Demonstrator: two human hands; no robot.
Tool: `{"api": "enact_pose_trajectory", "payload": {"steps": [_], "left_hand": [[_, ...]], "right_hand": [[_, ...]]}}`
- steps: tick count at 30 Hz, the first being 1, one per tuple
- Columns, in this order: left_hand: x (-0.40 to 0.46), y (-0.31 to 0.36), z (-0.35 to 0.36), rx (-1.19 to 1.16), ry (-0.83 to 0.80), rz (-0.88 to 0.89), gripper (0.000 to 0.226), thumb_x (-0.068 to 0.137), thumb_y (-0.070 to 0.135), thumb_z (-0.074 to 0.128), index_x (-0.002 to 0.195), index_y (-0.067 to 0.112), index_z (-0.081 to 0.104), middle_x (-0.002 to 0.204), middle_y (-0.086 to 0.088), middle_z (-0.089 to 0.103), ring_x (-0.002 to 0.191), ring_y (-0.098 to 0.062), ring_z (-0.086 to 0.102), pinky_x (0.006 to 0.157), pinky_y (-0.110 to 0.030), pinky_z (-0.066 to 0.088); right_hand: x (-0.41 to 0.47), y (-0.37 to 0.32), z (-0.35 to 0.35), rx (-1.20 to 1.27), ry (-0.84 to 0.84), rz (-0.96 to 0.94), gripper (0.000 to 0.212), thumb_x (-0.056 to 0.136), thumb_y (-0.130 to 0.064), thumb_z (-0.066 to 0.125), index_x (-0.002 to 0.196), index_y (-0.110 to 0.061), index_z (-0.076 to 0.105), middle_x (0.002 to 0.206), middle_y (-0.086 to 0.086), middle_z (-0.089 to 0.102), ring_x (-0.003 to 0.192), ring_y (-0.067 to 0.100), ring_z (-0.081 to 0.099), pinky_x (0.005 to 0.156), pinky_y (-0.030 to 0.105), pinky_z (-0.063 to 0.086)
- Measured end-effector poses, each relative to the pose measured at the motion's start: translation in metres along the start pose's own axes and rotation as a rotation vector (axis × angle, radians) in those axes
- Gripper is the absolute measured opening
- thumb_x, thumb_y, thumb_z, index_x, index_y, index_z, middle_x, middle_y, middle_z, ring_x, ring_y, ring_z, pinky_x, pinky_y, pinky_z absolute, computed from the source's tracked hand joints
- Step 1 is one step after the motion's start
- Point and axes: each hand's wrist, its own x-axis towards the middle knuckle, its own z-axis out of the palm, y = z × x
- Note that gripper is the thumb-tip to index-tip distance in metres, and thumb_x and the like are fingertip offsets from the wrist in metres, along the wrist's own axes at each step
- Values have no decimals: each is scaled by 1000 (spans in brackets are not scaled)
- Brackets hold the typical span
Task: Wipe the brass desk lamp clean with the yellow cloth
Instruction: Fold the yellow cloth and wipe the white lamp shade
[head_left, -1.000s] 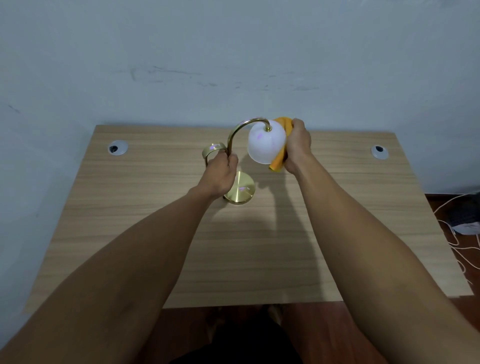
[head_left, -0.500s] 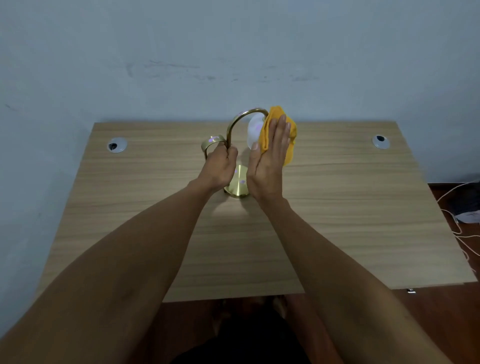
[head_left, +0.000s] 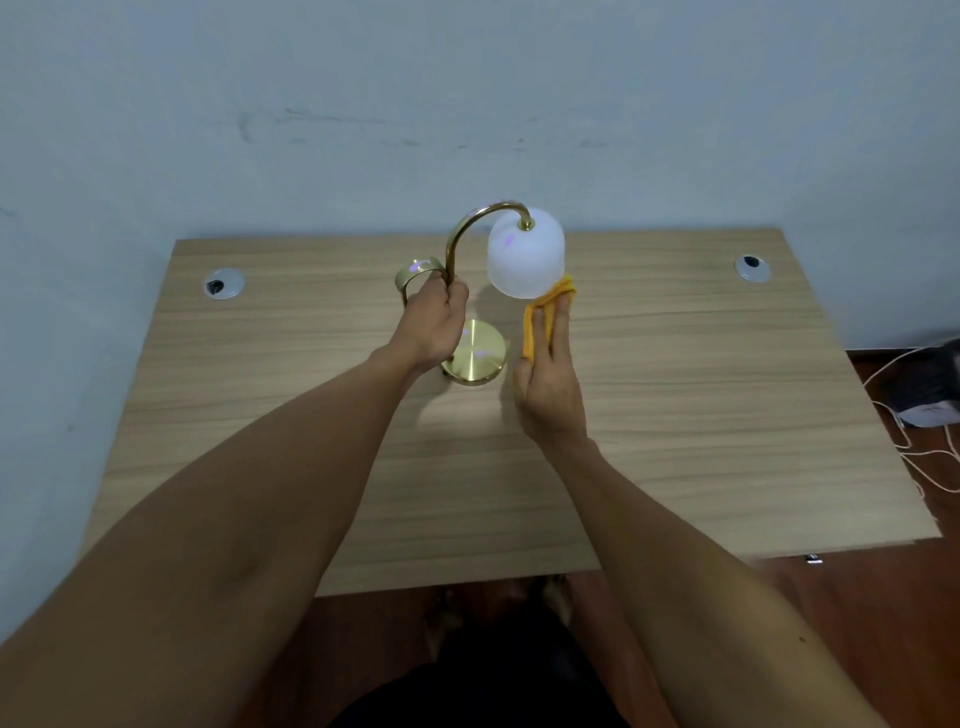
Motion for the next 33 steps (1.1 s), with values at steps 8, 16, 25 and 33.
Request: {"api": "enact_pose_trajectory", "payload": {"steps": [8, 16, 25, 33], "left_hand": [[-1, 0, -2, 21, -12, 21, 41, 106, 26, 35, 107, -9, 57, 110, -25, 68, 104, -37, 62, 91, -46, 48], [3, -5, -2, 85, -32, 53, 45, 102, 42, 32, 86, 5, 52, 82, -6, 60, 80, -25, 58, 72, -37, 43], [6, -7, -2, 128, -45, 95, 38, 107, 31, 32, 101, 2, 57, 95, -9, 63, 92, -29, 62, 78, -34, 43], [6, -6, -6, 125, -83, 92, 42, 105, 36, 30, 94, 7, 58, 97, -11, 66, 94, -26, 62, 88, -42, 49]], "right_hand": [[59, -45, -42, 815, 638, 808, 33, 92, -37, 42, 86, -15, 67, 86, 9, 66, 80, 26, 62, 77, 37, 55], [57, -72, -4, -104, 203, -239, 51, 98, -22, 42, 141, 2, 53, 142, 18, 57, 136, 34, 50, 116, 45, 32], [87, -51, -7, -816, 23, -533, 54, 100, -33, 44, 140, 3, 54, 144, 16, 58, 144, 31, 45, 123, 48, 25], [76, -28, -19, -842, -100, -809, 49, 98, -24, 44, 129, 10, 61, 138, 20, 63, 141, 32, 49, 126, 46, 24]]}}
